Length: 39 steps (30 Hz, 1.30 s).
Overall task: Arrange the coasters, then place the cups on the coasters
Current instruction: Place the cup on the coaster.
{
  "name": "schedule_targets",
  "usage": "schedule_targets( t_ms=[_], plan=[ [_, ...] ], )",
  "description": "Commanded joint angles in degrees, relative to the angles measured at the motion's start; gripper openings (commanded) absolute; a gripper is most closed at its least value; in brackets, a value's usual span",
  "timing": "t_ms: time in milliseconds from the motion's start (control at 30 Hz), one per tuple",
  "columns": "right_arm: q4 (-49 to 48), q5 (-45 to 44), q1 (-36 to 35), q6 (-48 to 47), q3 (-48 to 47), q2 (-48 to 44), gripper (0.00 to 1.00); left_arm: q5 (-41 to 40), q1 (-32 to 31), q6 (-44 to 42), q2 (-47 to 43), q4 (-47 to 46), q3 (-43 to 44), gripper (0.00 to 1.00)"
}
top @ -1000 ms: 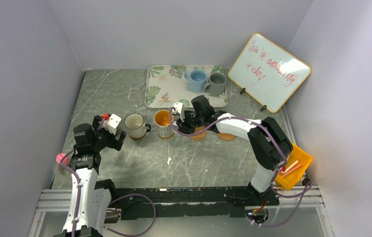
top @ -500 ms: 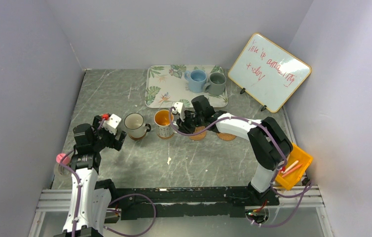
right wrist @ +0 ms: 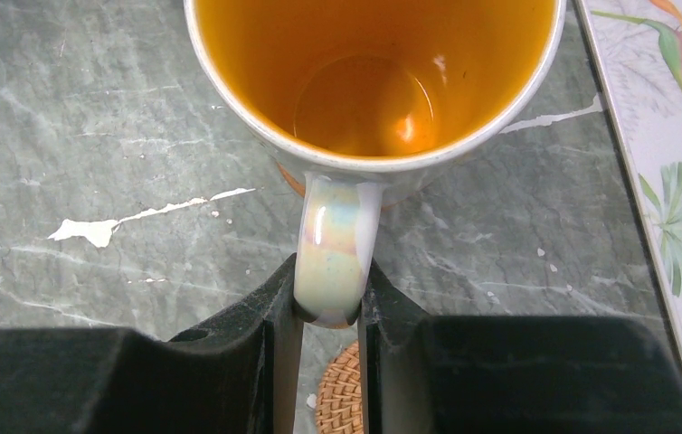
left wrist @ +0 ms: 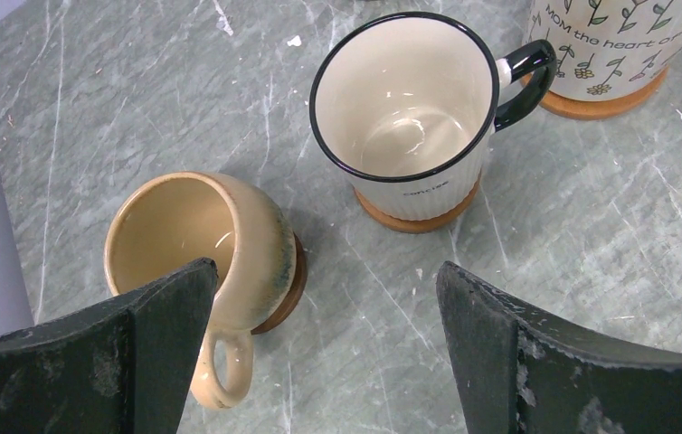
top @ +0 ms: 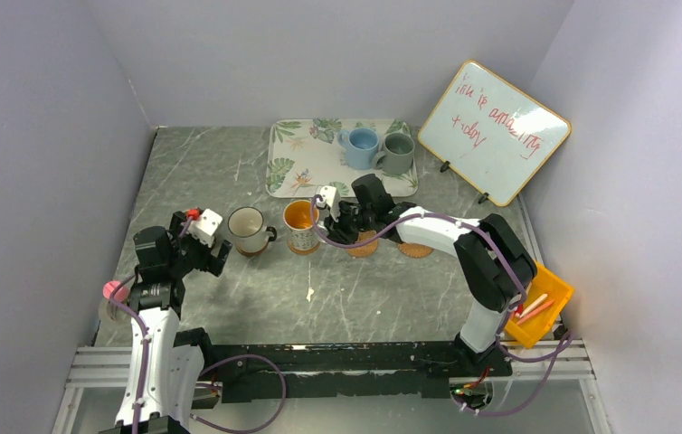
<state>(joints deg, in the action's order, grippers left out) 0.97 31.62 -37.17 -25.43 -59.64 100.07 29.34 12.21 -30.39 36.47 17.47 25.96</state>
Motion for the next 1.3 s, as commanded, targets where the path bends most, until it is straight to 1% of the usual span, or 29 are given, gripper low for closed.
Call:
schedule_targets(
  t_ms=[0,133,200,567,733,1267],
  plan=[
    [-2.39,1.17,0.49,-0.84,-1.62,-1.34,0.24,1.77,0.27,-0.6,-0.6,-0.2,0.19,0.96],
    [-2.05,2.35,0.5,-1.19,-1.44,-1.8,0.31,1.85,0.27,-0.61,-0.56,-0.2,0.21,0.96],
    [-1.75,2.9,0.48,-1.38,-1.47,-1.77,0.32,1.81,0.25,-0.51,-0.52,-0.25,0.15,0.96],
    [-1.23,5.1,0.43,-2.08,-1.79,-1.9,0.29,1.95,0.32,-0.55,-0.52,-0.16,0.16,0.96],
    [0.49,5.25,0.39,-2.06,-2.14,-1.57,0.27,2.03,0.28,-0.63,-0.52,-0.16,0.15,0.96],
    [1.13,6.69,0.42,-2.19,-2.26,-1.67,0.26,2.02,0.25,-0.63,-0.61,-0.12,0.19,0.96]
  ],
)
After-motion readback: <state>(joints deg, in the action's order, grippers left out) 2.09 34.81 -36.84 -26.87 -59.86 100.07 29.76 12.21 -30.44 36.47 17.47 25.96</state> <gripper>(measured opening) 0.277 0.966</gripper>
